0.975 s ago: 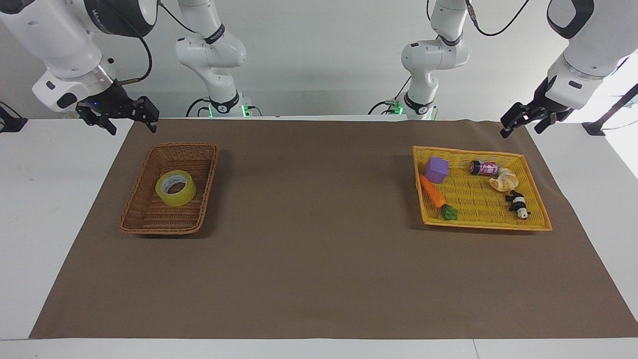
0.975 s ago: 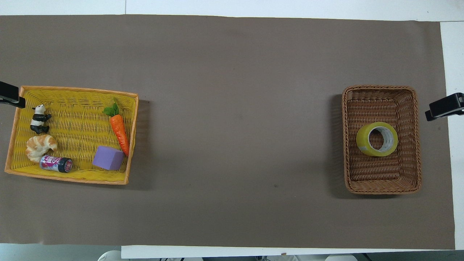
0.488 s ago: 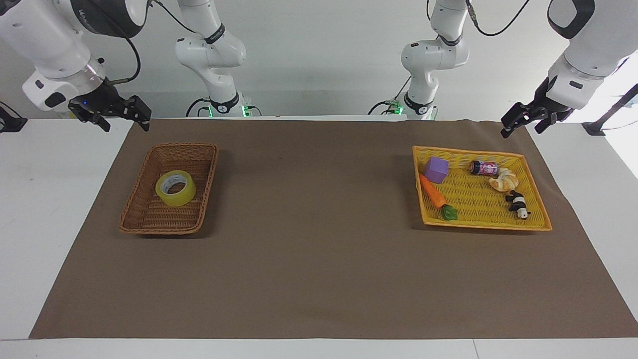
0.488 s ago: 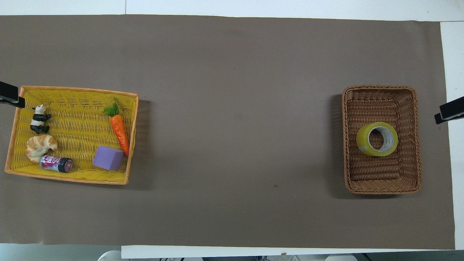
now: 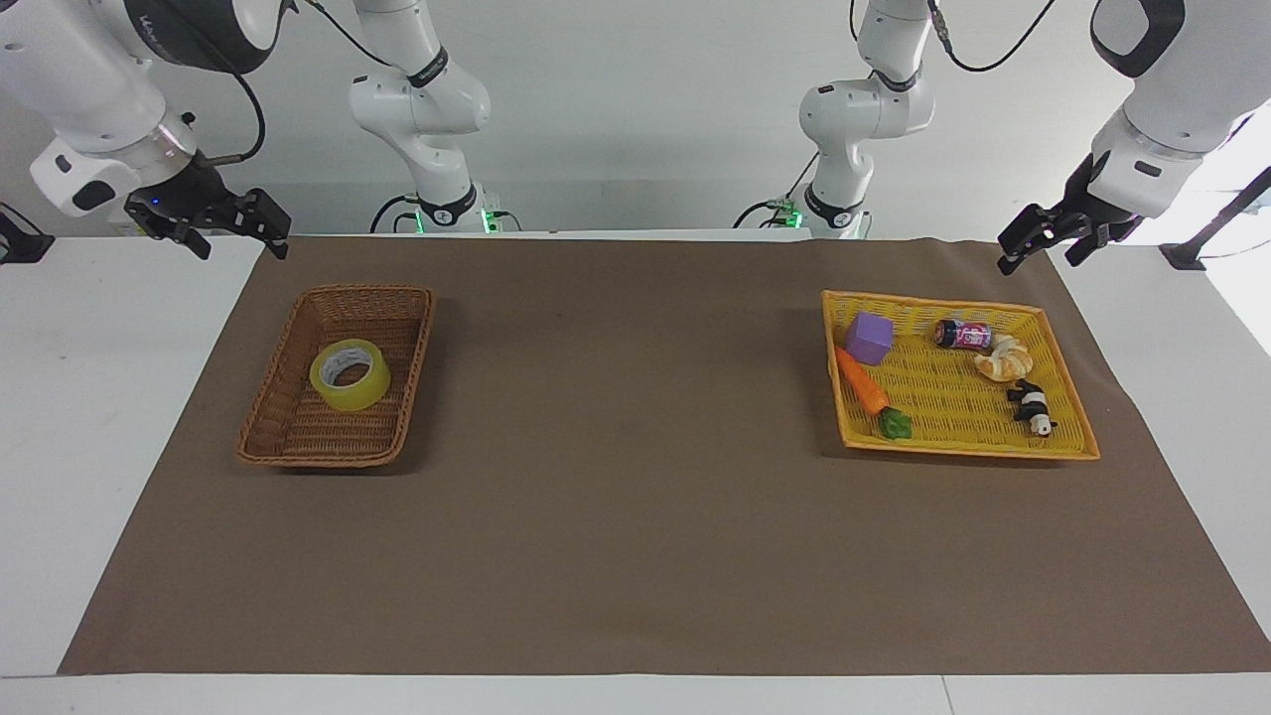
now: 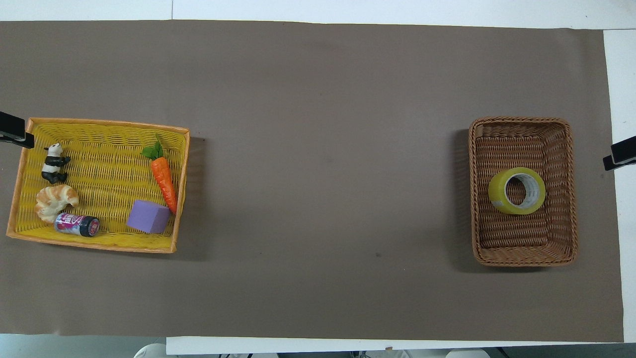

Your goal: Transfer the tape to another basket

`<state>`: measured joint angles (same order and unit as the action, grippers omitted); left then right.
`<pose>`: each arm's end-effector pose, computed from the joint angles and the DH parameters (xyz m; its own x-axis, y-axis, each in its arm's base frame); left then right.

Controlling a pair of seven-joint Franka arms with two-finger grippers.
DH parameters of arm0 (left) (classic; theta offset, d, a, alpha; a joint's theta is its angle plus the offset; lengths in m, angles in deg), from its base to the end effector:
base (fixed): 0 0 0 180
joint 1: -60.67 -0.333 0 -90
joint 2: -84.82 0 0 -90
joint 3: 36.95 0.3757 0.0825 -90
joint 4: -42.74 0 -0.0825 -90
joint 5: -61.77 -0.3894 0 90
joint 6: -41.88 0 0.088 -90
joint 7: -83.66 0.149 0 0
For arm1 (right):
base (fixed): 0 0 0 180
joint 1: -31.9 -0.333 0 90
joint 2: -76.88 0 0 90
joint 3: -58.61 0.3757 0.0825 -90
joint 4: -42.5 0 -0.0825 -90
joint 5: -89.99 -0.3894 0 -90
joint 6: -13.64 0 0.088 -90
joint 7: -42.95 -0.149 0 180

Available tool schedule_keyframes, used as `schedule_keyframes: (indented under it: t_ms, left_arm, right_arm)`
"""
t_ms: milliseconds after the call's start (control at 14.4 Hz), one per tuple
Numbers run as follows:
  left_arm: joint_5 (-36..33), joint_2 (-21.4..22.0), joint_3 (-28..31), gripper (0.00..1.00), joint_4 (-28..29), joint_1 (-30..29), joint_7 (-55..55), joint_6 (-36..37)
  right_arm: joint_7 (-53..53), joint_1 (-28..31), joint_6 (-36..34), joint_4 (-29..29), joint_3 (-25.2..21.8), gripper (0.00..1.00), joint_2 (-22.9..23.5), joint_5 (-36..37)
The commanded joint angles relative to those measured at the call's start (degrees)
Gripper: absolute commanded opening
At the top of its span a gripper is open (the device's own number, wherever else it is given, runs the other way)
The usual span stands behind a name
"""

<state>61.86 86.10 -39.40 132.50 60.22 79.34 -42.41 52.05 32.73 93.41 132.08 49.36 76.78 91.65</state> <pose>0.5377 -0.0193 0.6482 0.9965 0.0405 -0.0729 0.0402 -0.9992 -0.0049 0.5230 -0.0978 0.6332 0.9851 -0.0197 -0.1710 -0.0197 -0.9998 0.0017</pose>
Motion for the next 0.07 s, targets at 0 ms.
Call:
schedule_keyframes:
  t_ms: [0]
  left_arm:
    - [-0.8,1.71,-0.01,1.0,1.73,-0.07,-0.6,0.45]
  right_arm:
    - [-1.0,-0.74,0.03,-0.28,-0.68,1.0,-0.07,0.1]
